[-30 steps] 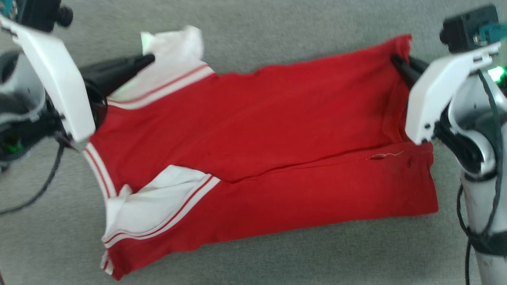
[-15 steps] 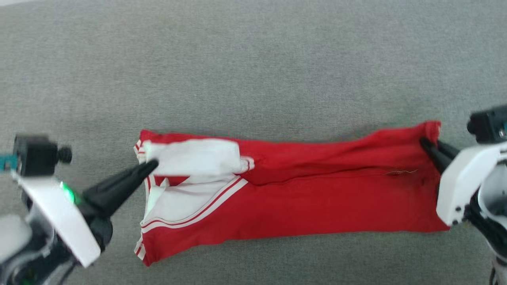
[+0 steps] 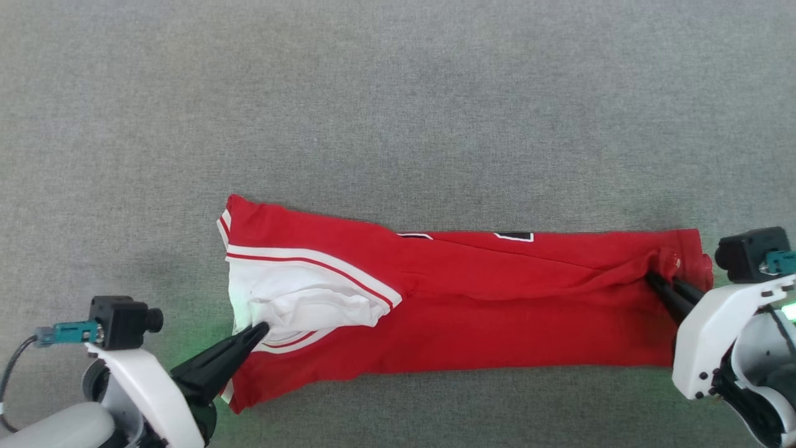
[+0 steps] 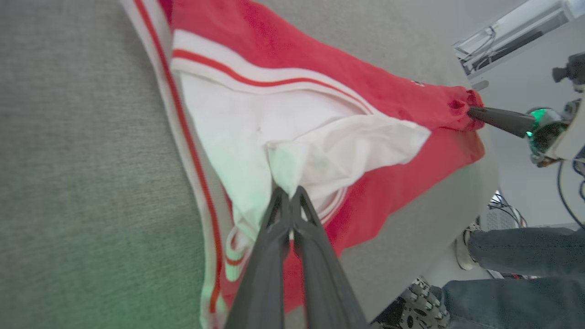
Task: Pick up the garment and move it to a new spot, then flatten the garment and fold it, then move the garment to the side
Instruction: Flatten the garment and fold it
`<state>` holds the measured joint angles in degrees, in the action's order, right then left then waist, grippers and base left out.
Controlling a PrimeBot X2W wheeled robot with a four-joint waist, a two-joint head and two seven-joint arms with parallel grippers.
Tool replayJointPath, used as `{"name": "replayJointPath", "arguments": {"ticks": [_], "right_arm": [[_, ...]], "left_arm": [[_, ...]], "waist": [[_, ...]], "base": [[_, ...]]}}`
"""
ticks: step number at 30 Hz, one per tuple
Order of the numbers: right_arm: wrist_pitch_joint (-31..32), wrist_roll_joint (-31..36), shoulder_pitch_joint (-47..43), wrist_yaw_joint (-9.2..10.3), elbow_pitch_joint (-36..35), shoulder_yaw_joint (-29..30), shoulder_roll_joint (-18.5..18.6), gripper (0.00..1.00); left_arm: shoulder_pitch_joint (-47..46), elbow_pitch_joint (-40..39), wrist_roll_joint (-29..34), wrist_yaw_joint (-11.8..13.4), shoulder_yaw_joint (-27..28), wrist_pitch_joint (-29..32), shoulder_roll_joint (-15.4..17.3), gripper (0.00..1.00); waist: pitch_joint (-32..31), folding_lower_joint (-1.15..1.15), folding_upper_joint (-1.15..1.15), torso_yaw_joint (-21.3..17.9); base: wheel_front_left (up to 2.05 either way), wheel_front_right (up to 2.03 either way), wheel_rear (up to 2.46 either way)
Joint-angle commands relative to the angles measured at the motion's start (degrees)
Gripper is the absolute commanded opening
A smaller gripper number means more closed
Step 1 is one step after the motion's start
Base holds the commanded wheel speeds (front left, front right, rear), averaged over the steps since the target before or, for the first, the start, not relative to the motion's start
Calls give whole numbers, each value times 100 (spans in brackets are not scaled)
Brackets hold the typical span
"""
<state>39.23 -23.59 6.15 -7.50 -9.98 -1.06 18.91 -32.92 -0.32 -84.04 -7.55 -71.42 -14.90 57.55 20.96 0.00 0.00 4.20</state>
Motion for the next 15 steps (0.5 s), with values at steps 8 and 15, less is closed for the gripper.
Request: {"name": "replayJointPath", "arguments": {"ticks": [8, 15], "right_arm": [[-287, 200, 289, 5, 690, -105, -117, 0], [-139, 273, 220, 8, 596, 292, -172, 100]], "left_arm": [[205, 585, 376, 14, 508, -33, -556, 0], [614, 725, 845, 14, 1196, -33, -713, 100]], "waist": [[102, 0, 0, -24], [-49, 0, 0, 59]], "base": [[0, 0, 0], [0, 0, 0]]}}
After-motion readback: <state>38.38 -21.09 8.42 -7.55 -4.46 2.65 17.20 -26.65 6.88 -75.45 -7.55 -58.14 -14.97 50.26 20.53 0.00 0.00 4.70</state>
